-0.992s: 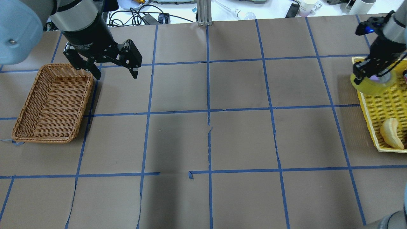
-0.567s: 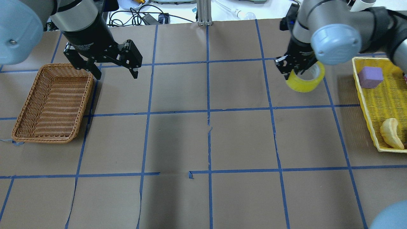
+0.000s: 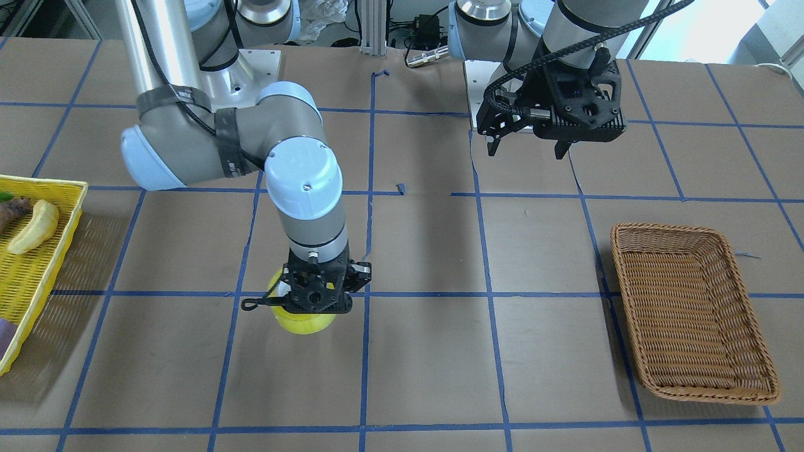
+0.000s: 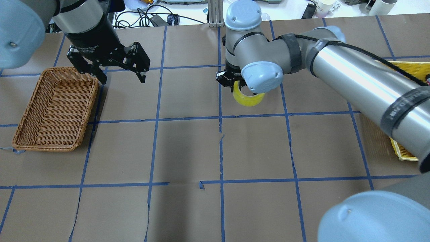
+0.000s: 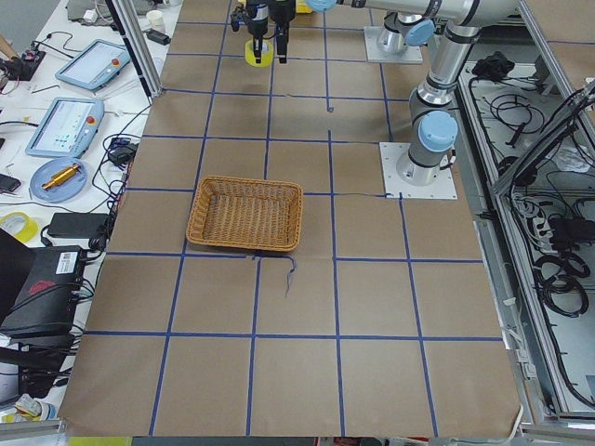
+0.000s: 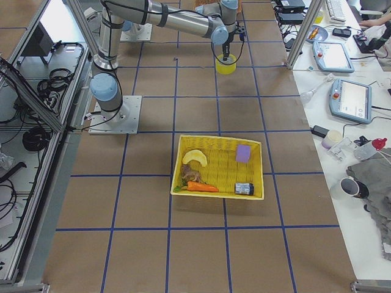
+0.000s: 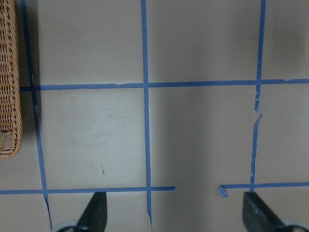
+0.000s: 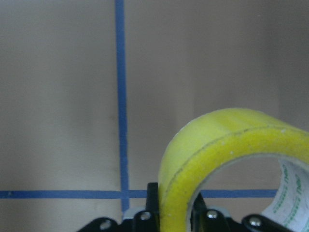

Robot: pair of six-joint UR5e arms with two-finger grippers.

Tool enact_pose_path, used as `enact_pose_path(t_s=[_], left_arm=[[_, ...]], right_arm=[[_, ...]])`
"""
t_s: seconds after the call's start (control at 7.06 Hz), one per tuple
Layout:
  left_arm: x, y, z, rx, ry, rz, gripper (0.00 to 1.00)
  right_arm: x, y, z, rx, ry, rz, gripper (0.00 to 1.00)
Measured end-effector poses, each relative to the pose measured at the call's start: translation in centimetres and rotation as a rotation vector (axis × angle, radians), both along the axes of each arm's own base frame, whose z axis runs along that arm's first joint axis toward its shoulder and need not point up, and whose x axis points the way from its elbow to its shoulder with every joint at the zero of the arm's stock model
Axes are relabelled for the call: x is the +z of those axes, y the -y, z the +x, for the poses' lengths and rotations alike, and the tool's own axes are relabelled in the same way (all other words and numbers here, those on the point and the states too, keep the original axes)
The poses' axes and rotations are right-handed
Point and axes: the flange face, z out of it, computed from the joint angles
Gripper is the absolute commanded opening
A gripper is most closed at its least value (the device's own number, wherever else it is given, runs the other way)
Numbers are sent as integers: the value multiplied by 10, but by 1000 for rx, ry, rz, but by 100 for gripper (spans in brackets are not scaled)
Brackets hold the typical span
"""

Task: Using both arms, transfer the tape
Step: 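Carry the tape roll with the right gripper to the table center and set it down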

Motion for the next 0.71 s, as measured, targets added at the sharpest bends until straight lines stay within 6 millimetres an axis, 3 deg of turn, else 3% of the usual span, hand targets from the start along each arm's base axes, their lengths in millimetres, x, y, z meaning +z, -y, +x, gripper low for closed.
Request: enact_pose_path(t_s=[0.14, 0.42, 0.57, 0.71], left_arm=[[0, 0, 0, 0, 0, 0, 100], [0, 0, 0, 0, 1, 0, 100], [0, 0, 0, 0, 1, 0, 100], [0, 0, 0, 0, 1, 0, 100]], right_arm=[[-16, 0, 26, -13, 20, 7, 0], [-44, -5, 56, -28, 39, 25, 0], [-52, -7, 64, -36, 51, 31, 45], [-58, -10, 70, -40, 60, 40, 99]])
